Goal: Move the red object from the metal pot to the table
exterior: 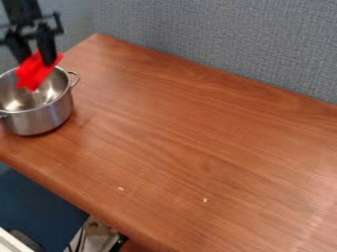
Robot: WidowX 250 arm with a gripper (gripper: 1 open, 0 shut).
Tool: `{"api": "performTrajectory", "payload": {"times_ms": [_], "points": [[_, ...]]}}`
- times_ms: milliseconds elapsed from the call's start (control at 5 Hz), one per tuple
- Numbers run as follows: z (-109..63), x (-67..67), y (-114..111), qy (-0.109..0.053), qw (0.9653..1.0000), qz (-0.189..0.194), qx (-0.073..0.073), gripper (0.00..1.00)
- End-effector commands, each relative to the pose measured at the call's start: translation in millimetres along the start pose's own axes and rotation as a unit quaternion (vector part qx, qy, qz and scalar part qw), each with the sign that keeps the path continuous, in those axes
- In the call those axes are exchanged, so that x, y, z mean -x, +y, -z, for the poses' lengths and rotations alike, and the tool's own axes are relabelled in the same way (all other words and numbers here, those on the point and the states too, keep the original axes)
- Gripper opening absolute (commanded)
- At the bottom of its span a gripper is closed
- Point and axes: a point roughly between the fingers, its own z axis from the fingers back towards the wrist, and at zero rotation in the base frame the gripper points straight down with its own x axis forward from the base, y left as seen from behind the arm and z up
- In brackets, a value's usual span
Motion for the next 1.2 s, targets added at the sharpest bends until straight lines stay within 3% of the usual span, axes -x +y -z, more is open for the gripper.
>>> {"api": "performTrajectory", "payload": {"times_ms": [0, 200, 600, 800, 1000], "points": [[-62.0, 12.4, -48, -0.052, 0.9969, 0.057, -0.018, 0.0], [-65.4, 20.6, -102, -0.034, 0.991, 0.123, -0.041, 0.0], [-21.7, 58.7, -153, 0.015, 0.9795, 0.183, -0.082, 0.0], [9.6, 80.0, -189, 0.013, 0.9652, 0.238, -0.108, 0.0], [39.1, 98.8, -225, -0.001, 0.9536, 0.272, -0.129, 0.0]]}}
